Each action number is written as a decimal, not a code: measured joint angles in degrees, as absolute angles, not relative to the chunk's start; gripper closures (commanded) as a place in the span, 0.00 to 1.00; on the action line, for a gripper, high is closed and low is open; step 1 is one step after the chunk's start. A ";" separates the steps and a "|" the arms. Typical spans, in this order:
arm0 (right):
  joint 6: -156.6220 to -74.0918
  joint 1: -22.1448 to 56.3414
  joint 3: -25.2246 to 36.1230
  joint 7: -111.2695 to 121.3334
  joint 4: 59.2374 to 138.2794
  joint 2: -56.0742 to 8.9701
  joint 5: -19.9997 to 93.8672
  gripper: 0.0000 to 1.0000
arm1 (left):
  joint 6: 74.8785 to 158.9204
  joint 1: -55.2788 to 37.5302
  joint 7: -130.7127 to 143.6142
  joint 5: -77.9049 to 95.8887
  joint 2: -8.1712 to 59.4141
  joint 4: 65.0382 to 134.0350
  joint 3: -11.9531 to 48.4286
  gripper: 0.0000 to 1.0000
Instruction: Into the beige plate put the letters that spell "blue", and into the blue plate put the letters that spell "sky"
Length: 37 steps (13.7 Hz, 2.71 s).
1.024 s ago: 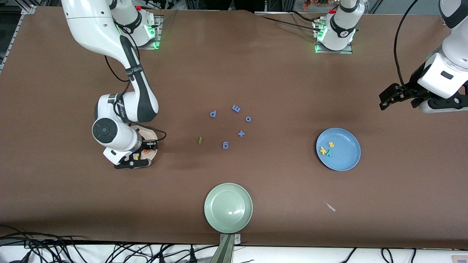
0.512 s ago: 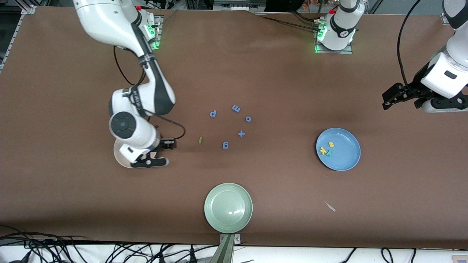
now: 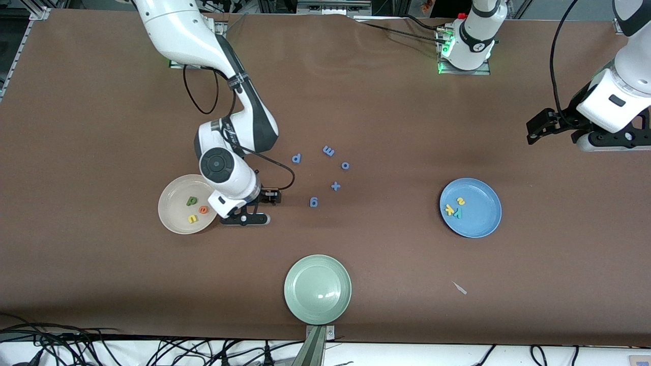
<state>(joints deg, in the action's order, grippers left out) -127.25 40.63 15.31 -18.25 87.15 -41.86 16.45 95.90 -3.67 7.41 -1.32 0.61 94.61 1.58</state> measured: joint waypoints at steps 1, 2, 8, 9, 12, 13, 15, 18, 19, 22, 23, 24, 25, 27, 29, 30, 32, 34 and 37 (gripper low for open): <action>-127.62 41.43 15.30 -18.78 87.09 -42.32 16.47 0.22 | 95.90 -3.68 7.41 -1.32 0.61 94.47 1.62 0.00; -127.72 42.25 15.28 -19.14 87.05 -42.59 16.49 0.22 | 95.90 -3.67 7.41 -1.32 0.61 94.40 1.61 0.00; -130.37 47.14 15.27 -21.41 87.04 -43.95 16.35 0.21 | 95.90 -3.56 7.41 -1.32 0.62 94.29 1.50 0.00; -130.67 47.59 15.28 -21.72 87.04 -44.21 16.35 0.21 | 95.90 -3.55 7.41 -1.32 0.64 94.29 1.50 0.00; -130.98 47.95 15.30 -22.90 87.04 -44.38 16.35 0.22 | 95.90 -3.55 7.41 -1.32 0.68 94.28 1.50 0.00; -131.09 48.10 15.30 -23.53 87.04 -44.45 16.35 0.22 | 95.90 -3.55 7.41 -1.32 0.68 94.28 1.50 0.00; -131.98 48.67 15.30 -24.86 87.04 -44.79 16.35 0.22 | 95.90 -3.53 7.41 -1.32 0.69 94.27 1.49 0.00; -132.29 49.17 15.35 -25.42 87.13 -45.33 16.29 0.22 | 95.90 -3.52 7.41 -1.32 0.77 94.06 1.44 0.00; -132.29 49.13 15.59 -25.42 87.42 -45.59 16.25 0.22 | 95.90 -3.53 7.41 -1.32 0.96 93.76 1.47 0.00; -132.29 48.86 16.72 -25.40 89.15 -45.77 16.20 0.22 | 95.91 -3.65 7.41 -1.32 1.80 92.39 1.55 0.00; -132.28 48.80 17.13 -25.39 89.59 -45.78 16.20 0.22 | 95.91 -3.64 7.41 -1.32 2.06 92.05 1.53 0.00; -132.28 48.80 17.62 -25.39 89.99 -45.77 16.20 0.22 | 95.91 -3.63 7.41 -1.32 2.38 91.78 1.52 0.00; -132.28 48.78 18.29 -25.27 90.36 -45.78 16.20 0.22 | 95.91 -3.62 7.41 -1.32 2.70 91.54 1.52 0.00; -132.27 48.71 19.22 -25.11 90.72 -45.77 16.20 0.28 | 95.91 -3.57 7.41 -1.32 3.03 91.29 1.46 0.00; -132.25 48.72 19.32 -25.12 91.05 -45.76 16.20 0.37 | 95.91 -3.46 7.41 -1.32 3.04 91.02 1.37 0.00; -132.26 48.72 19.32 -25.13 91.29 -45.76 16.26 0.41 | 95.91 -3.46 7.41 -1.32 3.04 90.86 1.37 0.00; -132.30 48.75 19.27 -25.16 91.50 -45.76 16.77 0.51 | 95.91 -3.46 7.41 -1.32 3.04 90.47 1.38 0.00; -132.36 48.88 19.20 -25.17 91.50 -45.68 17.33 0.67 | 95.91 -3.43 7.43 -1.32 3.04 90.35 1.37 0.00; -132.35 48.93 19.10 -25.20 91.51 -45.51 17.52 0.89 | 95.91 -3.40 7.43 -1.32 3.06 90.34 1.37 0.00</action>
